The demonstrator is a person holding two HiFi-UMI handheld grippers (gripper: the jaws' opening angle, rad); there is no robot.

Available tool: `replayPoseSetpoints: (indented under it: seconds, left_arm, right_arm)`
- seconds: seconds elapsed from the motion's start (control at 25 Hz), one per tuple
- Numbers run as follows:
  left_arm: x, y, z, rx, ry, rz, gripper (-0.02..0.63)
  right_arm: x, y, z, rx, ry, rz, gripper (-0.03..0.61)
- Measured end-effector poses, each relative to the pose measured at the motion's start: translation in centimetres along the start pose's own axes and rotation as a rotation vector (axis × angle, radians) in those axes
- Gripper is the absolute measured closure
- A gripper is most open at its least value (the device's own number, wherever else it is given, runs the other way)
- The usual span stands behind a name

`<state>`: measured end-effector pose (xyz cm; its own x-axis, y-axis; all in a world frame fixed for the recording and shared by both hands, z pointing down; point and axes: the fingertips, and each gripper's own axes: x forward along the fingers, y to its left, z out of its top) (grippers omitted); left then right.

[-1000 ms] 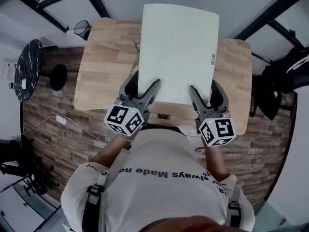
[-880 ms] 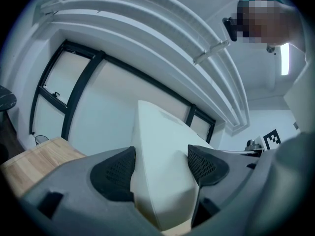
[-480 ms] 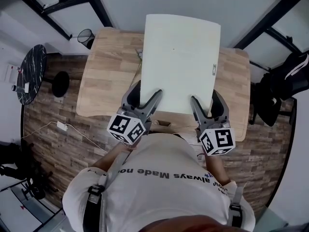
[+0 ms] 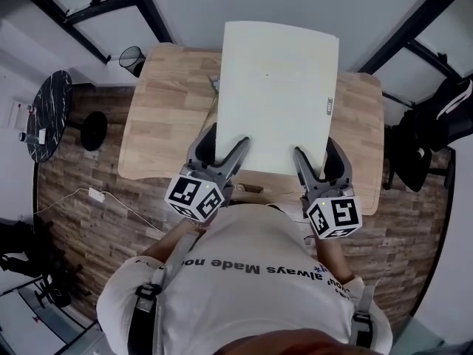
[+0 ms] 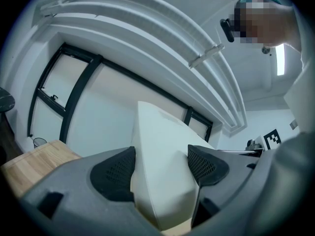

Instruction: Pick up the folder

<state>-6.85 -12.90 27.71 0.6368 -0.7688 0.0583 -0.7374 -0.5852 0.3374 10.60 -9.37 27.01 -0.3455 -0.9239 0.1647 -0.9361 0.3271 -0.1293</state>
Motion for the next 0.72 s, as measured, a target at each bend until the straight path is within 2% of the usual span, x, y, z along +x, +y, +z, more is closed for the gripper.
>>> replayPoseSetpoints:
  seconds: [0.72]
  left_arm:
    - [0.39,0.33,-0.04,0.003,0.011,0.001,0.281]
  right_arm:
    - [0.40,-0.17,-0.11,0.007,0.002,-0.009,0.270]
